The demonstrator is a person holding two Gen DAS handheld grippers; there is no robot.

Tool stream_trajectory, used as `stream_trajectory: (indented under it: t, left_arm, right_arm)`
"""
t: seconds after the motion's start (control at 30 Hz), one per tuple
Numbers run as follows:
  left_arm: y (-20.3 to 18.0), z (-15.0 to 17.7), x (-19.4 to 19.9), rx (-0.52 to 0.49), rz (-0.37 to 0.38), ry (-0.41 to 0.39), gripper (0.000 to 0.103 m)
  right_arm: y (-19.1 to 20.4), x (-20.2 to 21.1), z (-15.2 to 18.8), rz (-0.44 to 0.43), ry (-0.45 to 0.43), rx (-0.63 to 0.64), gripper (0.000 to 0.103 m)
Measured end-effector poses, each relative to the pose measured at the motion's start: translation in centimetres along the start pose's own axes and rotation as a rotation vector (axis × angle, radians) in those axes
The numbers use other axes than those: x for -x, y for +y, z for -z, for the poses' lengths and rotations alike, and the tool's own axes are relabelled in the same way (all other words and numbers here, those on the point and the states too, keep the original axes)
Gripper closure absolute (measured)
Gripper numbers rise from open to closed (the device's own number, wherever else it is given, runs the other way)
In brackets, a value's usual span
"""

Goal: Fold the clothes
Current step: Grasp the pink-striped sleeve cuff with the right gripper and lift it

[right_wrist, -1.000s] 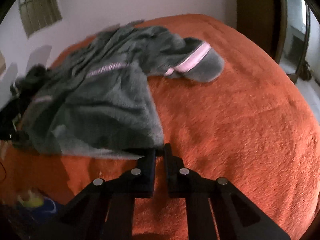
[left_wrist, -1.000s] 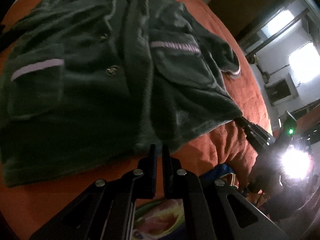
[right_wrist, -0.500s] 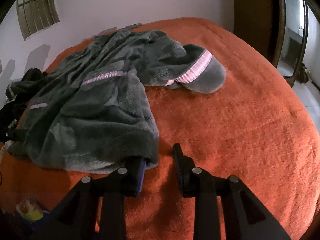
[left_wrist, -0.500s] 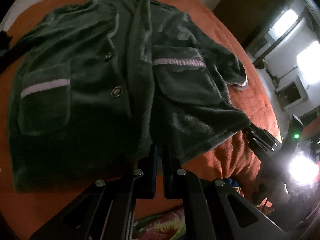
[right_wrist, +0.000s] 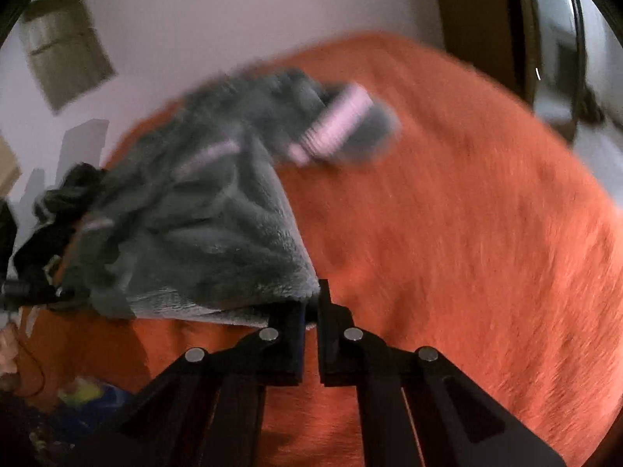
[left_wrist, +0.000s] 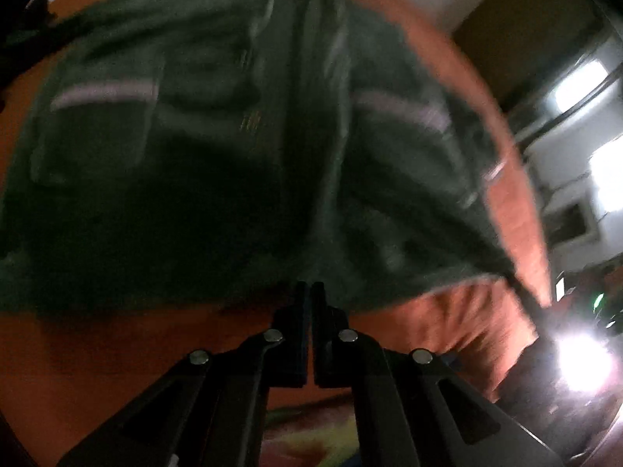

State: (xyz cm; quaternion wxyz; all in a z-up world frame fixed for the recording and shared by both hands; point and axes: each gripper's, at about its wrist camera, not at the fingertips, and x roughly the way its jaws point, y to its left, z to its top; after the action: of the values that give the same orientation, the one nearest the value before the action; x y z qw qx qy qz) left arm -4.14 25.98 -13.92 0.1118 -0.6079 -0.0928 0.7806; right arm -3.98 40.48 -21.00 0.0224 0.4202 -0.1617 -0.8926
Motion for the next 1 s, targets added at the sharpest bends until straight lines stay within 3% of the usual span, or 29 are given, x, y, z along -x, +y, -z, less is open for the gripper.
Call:
stream_trajectory:
  t: [0.07, 0.13, 0.27, 0.4, 0.47, 0.6, 0.73, 0.83, 0.9, 1.0]
  left_arm:
    - [1.1, 0.7, -1.5, 0.041, -0.012, 0.055, 0.102]
    - [1.5, 1.1, -1.0, 0.053, 0.008, 0.049, 0.102]
    - [0.7, 0.7, 1.7, -0.027, 0.028, 0.015, 0.101]
    - [0.4, 0.1, 5.2, -0.119, 0.044, -0.041, 0.101]
    - [0.7, -0.8, 6.8, -0.151, 0.04, -0.064, 0.101]
    - [3.0, -3.6, 8.9, -0.187, -0.025, -0.027, 0.101]
    - [5.6, -6.9, 9.4, -0.256, -0.096, -0.002, 0.1]
    - [6.6, -9.5, 8.3, -0.221, -0.094, 0.015, 0.1]
    - [7.1, -11.2, 7.4, -0.16, -0.031, 0.016, 0.1]
    - [6.8, -13.5, 5.7, -0.094, 0.056, 0.04, 0.1]
  right_arm:
    - [0.6, -0.1, -0.2, -0.005, -0.006, 0.026, 0.099]
    - [1.0, 0.0, -0.8, -0.047, 0.019, 0.027, 0.095]
    - [0.0, 0.8, -1.6, -0.138, 0.089, -0.025, 0.057]
    - [-2.7, 3.5, -3.3, -0.163, 0.083, -0.091, 0.057]
    - [-4.2, 4.2, -5.3, -0.117, 0.109, -0.098, 0.057]
    - [-6.4, 2.6, -10.8, 0.007, 0.286, -0.096, 0.053]
    - [-9.1, -1.6, -14.9, 0.054, 0.426, -0.228, 0.053]
    - [-11.1, -3.8, -17.3, -0.02, 0.337, -0.413, 0.053]
    - [-12.2, -5.2, -18.3, -0.093, 0.272, -0.529, 0.053]
    - [-12.9, -7.8, -18.1, -0.192, 0.278, -0.64, 0.053]
